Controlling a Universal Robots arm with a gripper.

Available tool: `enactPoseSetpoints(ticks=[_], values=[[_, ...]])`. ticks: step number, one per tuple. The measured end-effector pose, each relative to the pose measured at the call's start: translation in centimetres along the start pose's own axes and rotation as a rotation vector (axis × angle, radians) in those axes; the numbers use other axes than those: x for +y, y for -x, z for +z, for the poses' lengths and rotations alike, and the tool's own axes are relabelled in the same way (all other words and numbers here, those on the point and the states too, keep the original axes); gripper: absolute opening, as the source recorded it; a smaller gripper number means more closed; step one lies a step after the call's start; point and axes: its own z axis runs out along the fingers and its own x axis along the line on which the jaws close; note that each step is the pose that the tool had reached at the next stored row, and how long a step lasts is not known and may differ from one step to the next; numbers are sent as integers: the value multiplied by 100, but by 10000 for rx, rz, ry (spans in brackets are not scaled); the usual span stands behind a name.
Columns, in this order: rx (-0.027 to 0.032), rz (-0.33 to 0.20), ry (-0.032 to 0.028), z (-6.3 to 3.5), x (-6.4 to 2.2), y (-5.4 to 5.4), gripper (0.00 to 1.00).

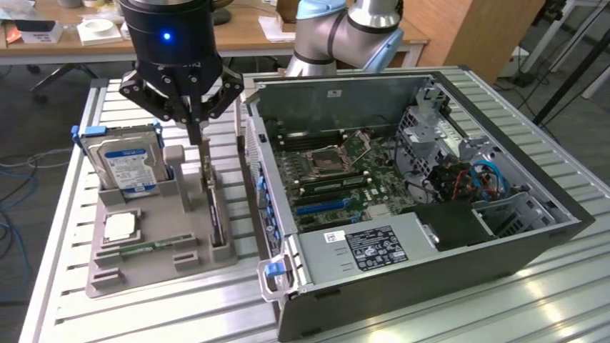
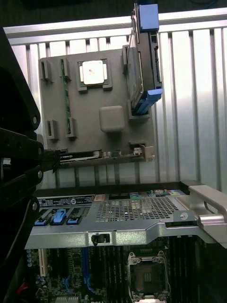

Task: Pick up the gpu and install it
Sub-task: 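Pick up the gpu and move the gpu toward the slot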

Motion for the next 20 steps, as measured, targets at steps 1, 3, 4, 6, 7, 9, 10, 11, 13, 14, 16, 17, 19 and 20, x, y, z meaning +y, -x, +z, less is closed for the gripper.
enactPoseSetpoints(ticks=[1,3,4,6,7,9,10,11,13,14,16,17,19,20], values=[[0,0,0,0,0,0,10],[0,0,0,0,0,0,10],[0,0,0,0,0,0,10],[0,1,0,0,0,0,10],[0,0,0,0,0,0,10],[0,0,0,0,0,0,11],[0,0,0,0,0,0,11],[0,0,0,0,0,0,16],[0,0,0,0,0,0,23],[0,0,0,0,0,0,29],[0,0,0,0,0,0,36],[-1,0,0,0,0,0,36],[0,0,0,0,0,0,36],[0,0,0,0,0,0,36]])
